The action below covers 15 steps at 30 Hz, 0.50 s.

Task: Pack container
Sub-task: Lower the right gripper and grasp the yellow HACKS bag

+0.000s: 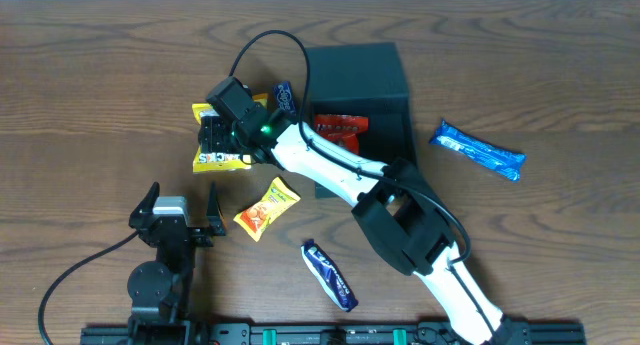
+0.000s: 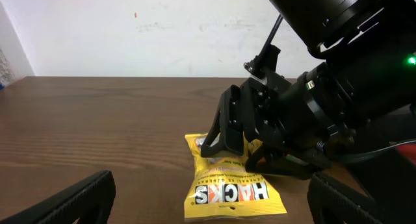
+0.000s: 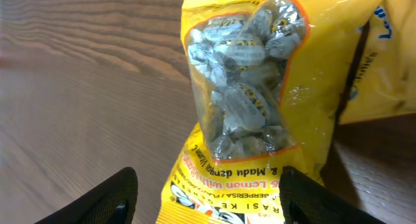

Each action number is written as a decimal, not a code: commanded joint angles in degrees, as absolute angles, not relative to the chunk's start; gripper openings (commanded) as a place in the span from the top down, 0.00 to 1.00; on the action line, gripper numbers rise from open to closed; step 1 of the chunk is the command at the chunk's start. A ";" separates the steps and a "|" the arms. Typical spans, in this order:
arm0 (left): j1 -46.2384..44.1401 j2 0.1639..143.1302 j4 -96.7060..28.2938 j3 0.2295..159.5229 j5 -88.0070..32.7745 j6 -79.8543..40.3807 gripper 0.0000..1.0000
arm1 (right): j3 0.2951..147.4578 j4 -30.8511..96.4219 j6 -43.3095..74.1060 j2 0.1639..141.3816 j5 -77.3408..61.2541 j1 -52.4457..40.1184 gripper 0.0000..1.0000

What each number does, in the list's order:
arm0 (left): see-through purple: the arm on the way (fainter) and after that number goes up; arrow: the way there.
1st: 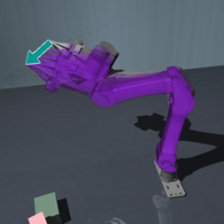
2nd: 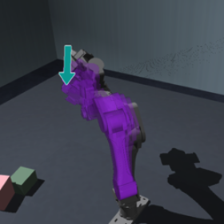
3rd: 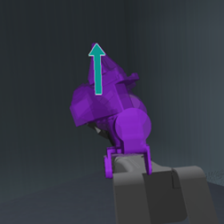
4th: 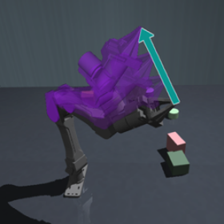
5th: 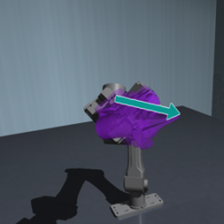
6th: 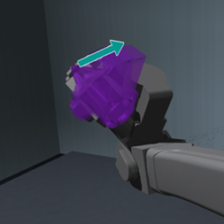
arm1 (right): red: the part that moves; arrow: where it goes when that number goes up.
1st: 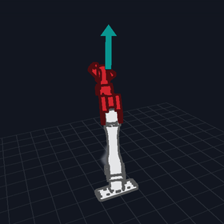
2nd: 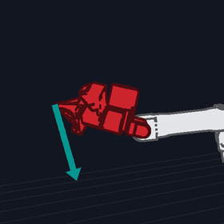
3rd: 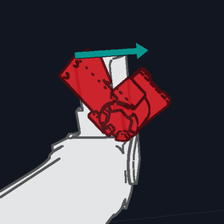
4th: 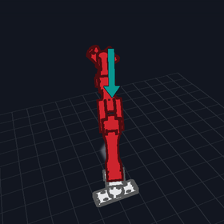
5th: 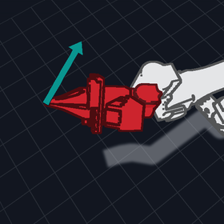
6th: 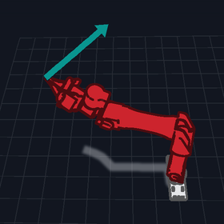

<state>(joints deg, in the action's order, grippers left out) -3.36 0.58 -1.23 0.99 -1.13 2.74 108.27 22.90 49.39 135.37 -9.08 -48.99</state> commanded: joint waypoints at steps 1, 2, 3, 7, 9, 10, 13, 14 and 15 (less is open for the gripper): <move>-3.03 0.27 -4.45 0.27 -0.67 2.15 0.05 | 109.56 24.05 48.51 136.70 -6.68 -48.93 0.29; -3.03 0.27 -4.45 0.27 -0.67 2.15 0.05 | 109.65 23.99 47.90 136.49 -7.35 -48.95 0.29; -3.03 0.27 -4.45 0.27 -0.67 2.15 0.05 | 109.97 24.01 47.37 136.40 -7.55 -49.08 0.29; -3.03 0.27 -4.45 0.27 -0.67 2.15 0.05 | 111.39 24.05 40.40 136.40 -6.63 -49.15 0.30; -3.03 0.27 -4.45 0.27 -0.67 2.15 0.05 | 111.79 24.12 38.06 136.40 -6.66 -49.10 0.30; -3.03 0.27 -4.45 0.27 -0.67 2.15 0.05 | 112.05 24.14 36.97 136.40 -6.66 -49.12 0.30; -3.03 0.27 -4.45 0.27 -0.67 2.15 0.05 | 114.67 26.44 32.86 136.40 -5.19 -49.71 0.30; -3.03 0.27 -4.45 0.27 -0.67 2.15 0.05 | 115.18 27.29 32.03 136.40 -3.09 -49.69 0.30; -3.03 0.27 -4.45 0.27 -0.67 2.15 0.05 | 115.42 28.14 32.01 136.40 -1.58 -49.69 0.30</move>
<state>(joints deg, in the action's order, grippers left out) -3.36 0.58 -1.23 0.99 -1.13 2.74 113.27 27.09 36.34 135.50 -5.93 -49.10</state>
